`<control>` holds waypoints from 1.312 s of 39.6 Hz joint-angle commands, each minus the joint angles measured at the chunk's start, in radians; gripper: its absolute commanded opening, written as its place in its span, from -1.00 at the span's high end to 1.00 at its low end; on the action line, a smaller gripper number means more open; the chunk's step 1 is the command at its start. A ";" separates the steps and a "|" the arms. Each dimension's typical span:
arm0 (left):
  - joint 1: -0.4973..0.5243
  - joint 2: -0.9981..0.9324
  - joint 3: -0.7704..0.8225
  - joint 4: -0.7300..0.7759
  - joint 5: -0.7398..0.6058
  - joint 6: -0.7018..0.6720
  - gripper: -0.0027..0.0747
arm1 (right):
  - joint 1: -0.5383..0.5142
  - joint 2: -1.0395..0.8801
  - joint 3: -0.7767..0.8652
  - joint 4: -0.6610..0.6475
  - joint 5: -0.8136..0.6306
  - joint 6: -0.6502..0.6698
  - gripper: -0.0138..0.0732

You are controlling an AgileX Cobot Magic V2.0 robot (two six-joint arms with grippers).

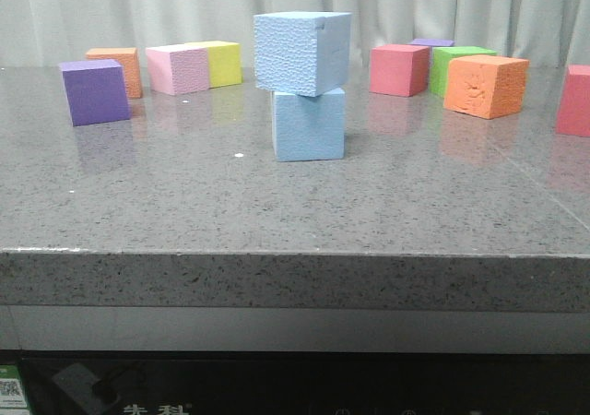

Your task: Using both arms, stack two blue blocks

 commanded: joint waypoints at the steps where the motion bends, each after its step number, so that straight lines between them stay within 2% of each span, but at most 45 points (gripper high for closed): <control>1: 0.000 0.006 -0.025 0.006 -0.085 -0.003 0.98 | -0.006 0.007 -0.022 -0.004 -0.080 -0.007 0.84; 31: 0.000 0.006 -0.017 0.028 -0.092 -0.003 0.98 | -0.006 0.007 -0.022 -0.004 -0.080 -0.007 0.84; 36: 0.000 -0.002 -0.006 0.002 -0.122 0.070 0.98 | -0.006 0.007 -0.022 -0.004 -0.080 -0.007 0.84; 38: 0.000 -0.009 0.008 -0.019 -0.150 0.116 0.98 | -0.006 0.007 -0.022 -0.004 -0.080 -0.007 0.84; 45: 0.007 -0.086 0.107 -0.042 -0.211 0.121 0.98 | -0.006 0.008 -0.022 -0.004 -0.080 -0.007 0.84; 52: 0.128 -0.222 0.275 -0.123 -0.271 0.121 0.98 | -0.006 0.008 -0.022 -0.004 -0.080 -0.007 0.84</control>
